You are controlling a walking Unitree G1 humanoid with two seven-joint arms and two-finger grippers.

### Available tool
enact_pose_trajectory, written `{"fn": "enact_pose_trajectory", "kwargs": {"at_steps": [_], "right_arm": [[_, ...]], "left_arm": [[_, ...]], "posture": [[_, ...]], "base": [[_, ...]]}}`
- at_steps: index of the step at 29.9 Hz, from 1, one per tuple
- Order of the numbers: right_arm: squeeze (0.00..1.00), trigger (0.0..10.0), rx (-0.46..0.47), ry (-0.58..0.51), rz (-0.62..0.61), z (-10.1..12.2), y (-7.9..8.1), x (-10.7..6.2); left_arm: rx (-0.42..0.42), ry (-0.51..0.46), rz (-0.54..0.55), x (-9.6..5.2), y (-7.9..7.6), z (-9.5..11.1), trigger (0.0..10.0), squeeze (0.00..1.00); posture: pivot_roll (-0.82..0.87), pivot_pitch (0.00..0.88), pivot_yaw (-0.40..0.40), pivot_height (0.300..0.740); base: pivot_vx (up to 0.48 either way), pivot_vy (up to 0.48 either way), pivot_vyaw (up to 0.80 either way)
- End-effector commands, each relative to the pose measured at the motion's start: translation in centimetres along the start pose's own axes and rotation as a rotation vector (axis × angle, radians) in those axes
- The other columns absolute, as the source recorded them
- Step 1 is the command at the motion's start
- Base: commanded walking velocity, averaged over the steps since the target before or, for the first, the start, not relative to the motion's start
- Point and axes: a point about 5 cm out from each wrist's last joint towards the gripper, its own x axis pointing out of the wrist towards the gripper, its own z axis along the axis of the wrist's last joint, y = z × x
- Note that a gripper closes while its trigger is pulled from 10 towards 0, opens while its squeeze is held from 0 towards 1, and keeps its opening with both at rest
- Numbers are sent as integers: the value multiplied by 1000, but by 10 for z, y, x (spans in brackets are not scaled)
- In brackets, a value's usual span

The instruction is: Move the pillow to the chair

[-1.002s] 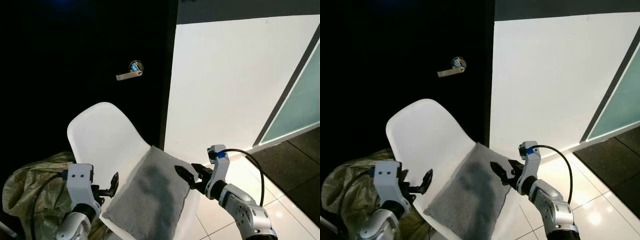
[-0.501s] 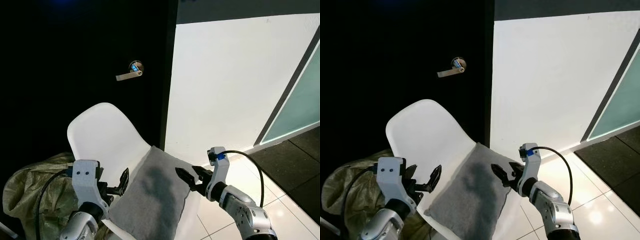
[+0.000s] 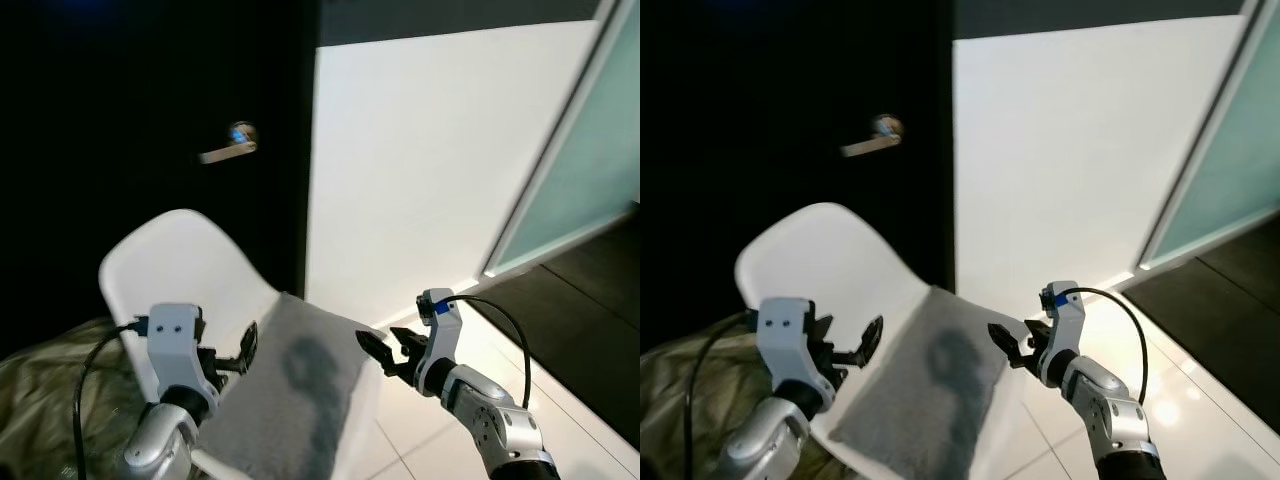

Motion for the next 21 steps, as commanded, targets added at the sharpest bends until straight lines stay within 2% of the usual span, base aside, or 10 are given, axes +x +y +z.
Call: {"fn": "enact_pose_trajectory", "kwargs": {"at_steps": [1,9,21], "right_arm": [[0,10000,2,16,-16,-3,-3,0],[0,10000,-5,4,-13,0,-3,1],[0,10000,1,-2,-7,2,-2,1]], "left_arm": [[-12,36,15,1,3,-6,10000,0],[-22,41,57,3,8,-6,10000,0],[-6,42,80,3,11,-7,10000,0]], "posture": [[-171,0,-41,737],[-178,0,-37,737],[-178,0,-43,737]], "base": [[0,0,-638],[0,0,-636],[0,0,0]]}}
